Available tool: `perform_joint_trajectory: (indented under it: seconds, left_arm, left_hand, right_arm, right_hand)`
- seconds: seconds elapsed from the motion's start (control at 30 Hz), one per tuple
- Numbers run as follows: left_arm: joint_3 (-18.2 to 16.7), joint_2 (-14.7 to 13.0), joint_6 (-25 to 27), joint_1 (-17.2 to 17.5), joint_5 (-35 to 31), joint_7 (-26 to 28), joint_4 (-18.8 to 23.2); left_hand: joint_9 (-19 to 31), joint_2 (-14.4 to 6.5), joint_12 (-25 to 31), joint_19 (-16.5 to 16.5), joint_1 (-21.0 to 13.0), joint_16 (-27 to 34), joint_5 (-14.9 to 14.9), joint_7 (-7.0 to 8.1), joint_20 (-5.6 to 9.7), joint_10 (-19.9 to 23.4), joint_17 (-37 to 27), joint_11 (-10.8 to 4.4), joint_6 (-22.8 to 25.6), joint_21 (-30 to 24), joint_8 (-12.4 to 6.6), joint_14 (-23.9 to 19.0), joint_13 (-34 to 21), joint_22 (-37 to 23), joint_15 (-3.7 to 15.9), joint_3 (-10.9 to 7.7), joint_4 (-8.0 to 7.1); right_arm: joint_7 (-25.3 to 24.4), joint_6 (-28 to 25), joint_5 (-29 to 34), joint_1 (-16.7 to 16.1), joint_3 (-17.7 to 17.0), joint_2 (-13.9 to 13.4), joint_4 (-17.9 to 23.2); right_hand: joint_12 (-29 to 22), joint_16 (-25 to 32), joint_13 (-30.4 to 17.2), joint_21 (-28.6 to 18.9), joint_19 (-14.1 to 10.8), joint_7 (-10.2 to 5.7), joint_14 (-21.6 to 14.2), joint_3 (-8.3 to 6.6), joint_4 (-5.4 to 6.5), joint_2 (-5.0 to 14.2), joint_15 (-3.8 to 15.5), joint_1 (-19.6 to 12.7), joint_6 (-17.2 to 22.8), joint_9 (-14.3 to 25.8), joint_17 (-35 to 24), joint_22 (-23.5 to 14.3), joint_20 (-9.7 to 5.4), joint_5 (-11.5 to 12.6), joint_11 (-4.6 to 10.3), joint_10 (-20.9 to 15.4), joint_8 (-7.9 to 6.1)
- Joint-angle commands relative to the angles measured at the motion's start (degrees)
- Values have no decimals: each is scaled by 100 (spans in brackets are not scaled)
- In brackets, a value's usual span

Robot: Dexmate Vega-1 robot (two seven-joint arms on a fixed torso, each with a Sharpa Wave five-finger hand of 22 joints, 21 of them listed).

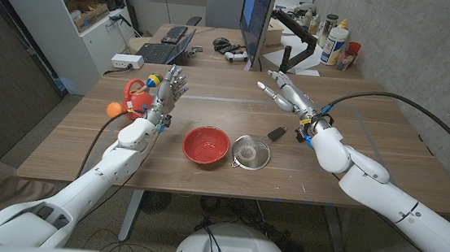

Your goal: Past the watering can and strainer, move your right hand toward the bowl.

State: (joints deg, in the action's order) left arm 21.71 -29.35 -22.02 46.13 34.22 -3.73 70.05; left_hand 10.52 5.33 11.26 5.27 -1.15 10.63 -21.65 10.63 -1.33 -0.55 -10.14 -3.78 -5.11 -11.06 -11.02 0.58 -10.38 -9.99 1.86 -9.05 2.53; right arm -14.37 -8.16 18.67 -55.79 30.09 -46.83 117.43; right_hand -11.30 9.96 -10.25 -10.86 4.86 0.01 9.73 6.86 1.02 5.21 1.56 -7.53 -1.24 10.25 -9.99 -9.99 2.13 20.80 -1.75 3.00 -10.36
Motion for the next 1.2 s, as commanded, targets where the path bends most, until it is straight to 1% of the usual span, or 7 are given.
perform_joint_trajectory:
  seconds: [0.03,0.13,0.23,0.5,0.9,1.07,1.2]
  left_arm:
    - [22,-20,25,10,-1,-60,4]
    - [32,-11,9,5,18,-116,-29]
    - [49,12,-12,-9,10,-136,-82]
    - [61,30,2,28,15,-111,-53]
    - [52,28,-31,59,21,-112,-39]
    - [25,18,-44,124,29,-52,32]
    - [29,11,-124,104,32,-157,-29]
  left_hand:
    - [19,-7,30,25,-50,-3,-41,-21,38,31,-15,-21,60,-17,-51,25,-21,-21,259,34,-8]
    - [22,-11,27,35,-52,1,-46,-75,41,36,-14,-16,326,-19,-141,27,-21,-21,257,60,-18]
    - [22,-12,27,36,-54,1,-48,-103,40,38,-14,-18,384,-19,-157,30,-21,-20,260,68,-20]
    - [22,-12,28,40,-57,1,-52,-85,43,47,-13,-1,334,-20,-124,33,-20,-20,260,80,-23]
    - [22,-16,4,9,-64,-17,-59,-65,45,-2,-13,-2,153,-6,-34,95,-20,-20,238,109,-31]
    - [22,-20,-5,-13,-64,1,-61,-51,50,-29,-14,-1,127,0,-22,65,-20,-20,214,122,-36]
    - [22,-21,-3,-27,-63,4,-63,-51,49,-27,-15,2,127,5,-21,60,-20,-20,219,128,-39]
  right_arm:
    - [66,57,345,-137,0,-89,178]
    - [81,32,399,-196,-37,-115,247]
    - [129,-24,464,-241,-61,-144,329]
    - [238,-8,577,-303,-125,-226,465]
    - [457,-160,813,-420,-198,-325,802]
    - [575,-265,978,-448,-180,-372,932]
    - [666,-291,1063,-468,-151,-387,1014]
  right_hand:
    - [5,11,-30,10,53,-16,111,34,-12,-32,27,-30,-73,34,-14,-13,10,32,-8,56,1]
    - [4,4,-30,10,58,-22,136,35,-14,-35,36,-30,-77,34,-13,-13,8,37,-10,62,-3]
    - [3,5,-30,9,60,-23,141,36,-15,-37,38,-31,-78,34,-13,-13,5,41,-11,67,-6]
    - [4,7,-30,8,65,-18,152,36,-19,-39,37,-36,-88,34,-13,-13,8,52,-10,88,-11]
    - [-9,16,-30,2,66,-20,158,29,-28,-32,39,-50,-94,35,-12,-13,18,72,-5,88,-24]
    - [-11,17,-29,0,64,-23,161,25,-31,-27,35,-58,-94,35,-12,-14,14,80,-9,92,-29]
    - [-15,21,-29,-2,64,-22,158,20,-35,-22,41,-66,-95,35,-11,-14,16,87,-7,88,-33]
